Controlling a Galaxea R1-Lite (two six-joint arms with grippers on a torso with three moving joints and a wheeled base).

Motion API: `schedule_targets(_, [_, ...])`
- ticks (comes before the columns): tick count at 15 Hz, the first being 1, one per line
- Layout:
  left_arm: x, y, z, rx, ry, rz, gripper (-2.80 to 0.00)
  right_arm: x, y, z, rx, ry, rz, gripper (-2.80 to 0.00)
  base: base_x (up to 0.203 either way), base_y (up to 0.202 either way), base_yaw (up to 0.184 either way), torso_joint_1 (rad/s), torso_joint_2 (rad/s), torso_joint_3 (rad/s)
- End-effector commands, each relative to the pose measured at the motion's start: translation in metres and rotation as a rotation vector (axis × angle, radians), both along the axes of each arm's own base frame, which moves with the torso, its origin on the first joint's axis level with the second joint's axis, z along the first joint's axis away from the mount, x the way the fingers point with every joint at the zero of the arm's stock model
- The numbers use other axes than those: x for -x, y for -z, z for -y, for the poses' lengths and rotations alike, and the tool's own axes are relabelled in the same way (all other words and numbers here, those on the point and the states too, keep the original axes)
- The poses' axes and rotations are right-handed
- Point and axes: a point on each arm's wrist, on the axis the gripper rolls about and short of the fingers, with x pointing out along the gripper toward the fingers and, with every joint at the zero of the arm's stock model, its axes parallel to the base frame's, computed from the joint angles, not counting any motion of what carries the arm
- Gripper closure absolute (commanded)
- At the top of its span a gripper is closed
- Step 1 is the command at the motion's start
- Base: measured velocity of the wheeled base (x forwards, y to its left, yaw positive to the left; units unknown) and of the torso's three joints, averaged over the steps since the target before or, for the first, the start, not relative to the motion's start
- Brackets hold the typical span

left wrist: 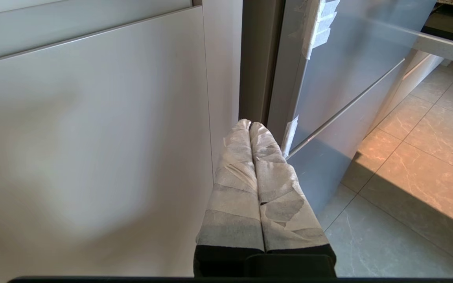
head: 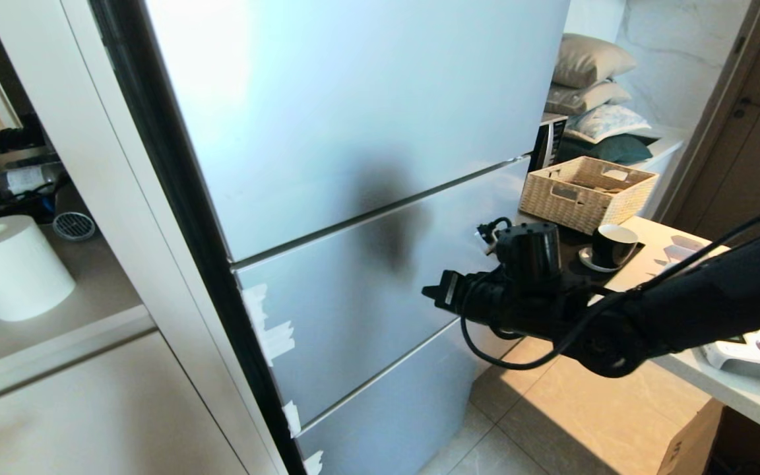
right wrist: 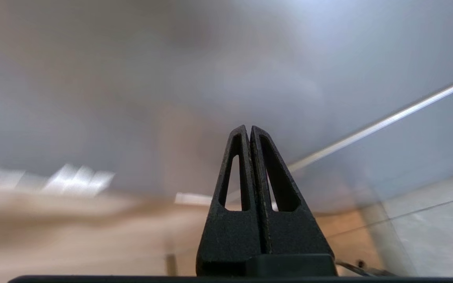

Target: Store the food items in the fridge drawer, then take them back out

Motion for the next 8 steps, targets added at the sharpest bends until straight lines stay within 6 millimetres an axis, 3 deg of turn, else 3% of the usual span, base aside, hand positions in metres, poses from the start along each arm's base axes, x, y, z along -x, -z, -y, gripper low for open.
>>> schedule_targets(1, [0.000,0.000,0.000,0.000,-0.001,-0.001,0.00,0.043,-0.047,0.026,-0.028,-0.011,0.103,0.00,0.000,0.000,0.000,0.000,0.00,0.000])
schedule_targets(3, [0.000,0.000,0.000,0.000,0.000,0.001,0.00,0.103,-0.082,0.064,-0.003,-0.023,0.250,0.00,0.000,0.000,0.000,0.000,0.00,0.000])
schedule_targets(4, [0.000,0.000,0.000,0.000,0.001,0.001,0.00,0.134,-0.090,0.084,0.029,-0.017,0.326,0.00,0.000,0.000,0.000,0.000,0.00,0.000])
schedule_targets(6, [0.000,0.000,0.000,0.000,-0.001,0.001,0.00,0.192,-0.080,0.130,0.154,0.052,0.461,0.00,0.000,0.000,0.000,0.000,0.00,0.000])
schedule_targets(8, [0.000,0.000,0.000,0.000,-0.001,0.001,0.00,0.241,-0.053,0.171,0.300,0.188,0.547,0.00,0.000,0.000,0.000,0.000,0.00,0.000])
